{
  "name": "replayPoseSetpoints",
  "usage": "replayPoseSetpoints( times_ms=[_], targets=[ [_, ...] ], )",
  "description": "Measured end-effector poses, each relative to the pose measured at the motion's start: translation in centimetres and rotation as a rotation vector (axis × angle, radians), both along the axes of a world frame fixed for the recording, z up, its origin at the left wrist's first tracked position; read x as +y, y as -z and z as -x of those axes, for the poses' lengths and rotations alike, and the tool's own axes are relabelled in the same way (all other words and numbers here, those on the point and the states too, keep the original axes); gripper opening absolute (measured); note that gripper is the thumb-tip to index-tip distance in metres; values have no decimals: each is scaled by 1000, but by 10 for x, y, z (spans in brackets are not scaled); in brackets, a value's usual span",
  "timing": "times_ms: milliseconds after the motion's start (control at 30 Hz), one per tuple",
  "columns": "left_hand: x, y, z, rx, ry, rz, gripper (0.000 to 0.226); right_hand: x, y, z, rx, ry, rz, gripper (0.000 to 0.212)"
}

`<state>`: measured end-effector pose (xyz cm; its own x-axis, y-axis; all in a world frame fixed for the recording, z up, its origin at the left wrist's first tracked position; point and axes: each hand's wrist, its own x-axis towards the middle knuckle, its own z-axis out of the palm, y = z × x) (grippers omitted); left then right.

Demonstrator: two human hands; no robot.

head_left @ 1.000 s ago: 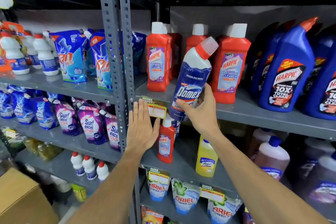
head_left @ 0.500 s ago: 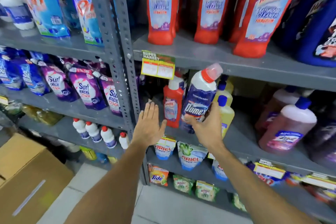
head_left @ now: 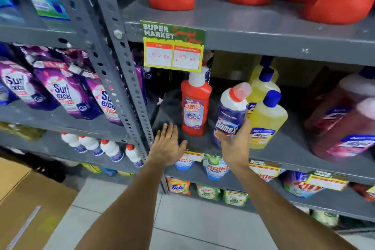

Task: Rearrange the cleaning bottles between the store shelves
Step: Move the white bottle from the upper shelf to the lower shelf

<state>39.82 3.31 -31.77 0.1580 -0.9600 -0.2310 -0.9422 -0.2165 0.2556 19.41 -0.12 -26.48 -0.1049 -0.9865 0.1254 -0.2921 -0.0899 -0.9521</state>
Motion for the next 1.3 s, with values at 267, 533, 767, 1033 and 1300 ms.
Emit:
replayPoseSetpoints(
  times_ms=[267,533,767,1033,1300],
  targets=[
    [2,26,-3,-73,8,76,94,-29,5,-14,54,43,-13,69],
    [2,30,-4,-60,17,125,92,-44,8,-17,64,33,-39,70],
    [1,29,-5,-16,9,85,80,-6,19,-18,4,127,-16,79],
    [1,20,-12,-11,78,11,87,24,-12,-43,-5,-109,68,69],
    [1,23,-10,-15,71,24,87,-26,-45,-62,129,-300,58,84]
  ],
)
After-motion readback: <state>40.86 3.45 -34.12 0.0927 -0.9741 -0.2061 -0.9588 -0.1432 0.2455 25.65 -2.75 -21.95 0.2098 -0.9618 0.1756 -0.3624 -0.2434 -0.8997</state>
